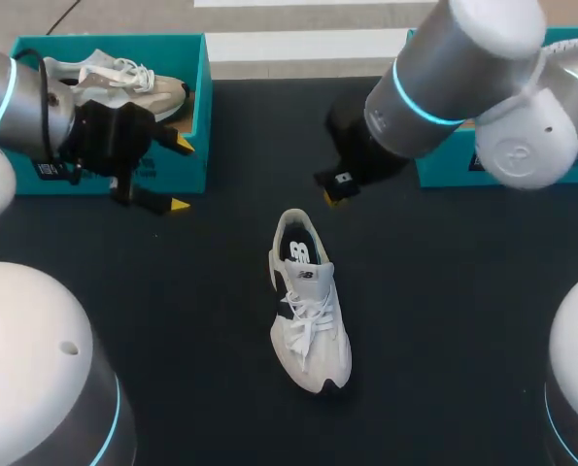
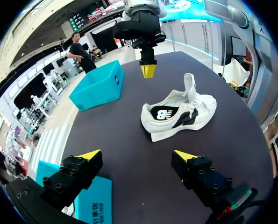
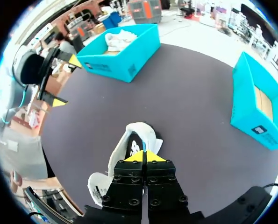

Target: Take the shoe out of the shoebox, open the shoe tongue, remove and reinsert the insole, then place the shoe into the shoebox

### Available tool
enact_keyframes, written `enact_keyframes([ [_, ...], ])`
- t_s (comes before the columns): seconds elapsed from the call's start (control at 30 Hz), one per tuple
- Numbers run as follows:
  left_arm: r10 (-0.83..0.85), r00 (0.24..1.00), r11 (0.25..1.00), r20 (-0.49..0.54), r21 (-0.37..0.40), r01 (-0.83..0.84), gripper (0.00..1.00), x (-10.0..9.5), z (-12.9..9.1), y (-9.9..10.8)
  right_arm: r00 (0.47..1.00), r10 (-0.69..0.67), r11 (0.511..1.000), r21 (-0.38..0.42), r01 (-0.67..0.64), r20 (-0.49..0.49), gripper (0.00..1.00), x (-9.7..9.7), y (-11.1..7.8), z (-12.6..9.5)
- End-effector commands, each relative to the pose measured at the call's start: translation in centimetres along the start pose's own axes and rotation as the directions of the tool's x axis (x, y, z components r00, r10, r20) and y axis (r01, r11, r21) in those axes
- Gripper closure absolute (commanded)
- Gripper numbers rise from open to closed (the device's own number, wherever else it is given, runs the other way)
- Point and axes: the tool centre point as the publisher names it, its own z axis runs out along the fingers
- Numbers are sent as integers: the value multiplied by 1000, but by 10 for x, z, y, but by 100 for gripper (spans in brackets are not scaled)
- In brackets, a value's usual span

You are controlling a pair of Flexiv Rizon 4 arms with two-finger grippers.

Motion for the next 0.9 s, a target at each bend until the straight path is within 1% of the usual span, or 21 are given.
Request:
enact_keyframes([
  [0.03, 1, 1000, 1000, 3, -2, -1, 0, 2, -1, 0, 970, 100, 995, 7, -104, 220, 100, 17, -4, 26],
  [0.07, 1, 1000, 1000, 3, -2, -1, 0, 2, -1, 0, 957, 133, 991, -6, -136, 257, 100, 20, -5, 29],
  [0.1, 1, 1000, 1000, 3, -2, -1, 0, 2, -1, 0, 958, 112, 993, 16, -120, 263, 100, 22, -6, 31],
  [0.13, 1, 1000, 1000, 3, -2, -1, 0, 2, -1, 0, 960, 112, 993, 16, -120, 258, 100, 25, -7, 34],
  [0.17, 1, 1000, 1000, 3, -2, -1, 0, 2, -1, 0, 951, 121, 991, 22, -132, 283, 100, 29, -8, 37],
  [0.2, 1, 1000, 1000, 3, -2, -1, 0, 2, -1, 0, 956, 103, 993, 32, -116, 274, 100, 33, -8, 40],
  [0.23, 1, 1000, 1000, 3, -2, -1, 0, 2, -1, 0, 948, 128, 990, 24, -141, 293, 100, 37, -10, 43],
  [0.27, 1, 1000, 1000, 3, -2, -1, 0, 2, -1, 0, 949, 114, 991, 39, -131, 292, 100, 40, -10, 45],
  [0.3, 1, 1000, 1000, 3, -2, -1, 0, 2, -1, 0, 941, 136, 988, 33, -154, 309, 100, 42, -10, 46],
  [0.37, 1, 1000, 1000, 3, -2, -1, 0, 2, -1, 0, 939, 146, 986, 31, -163, 310, 100, 48, -14, 51],
  [0.9, 1, 1000, 1000, 3, -2, -1, 0, 2, -1, 0, 939, 146, 986, 31, -163, 310, 100, 48, -14, 51],
])
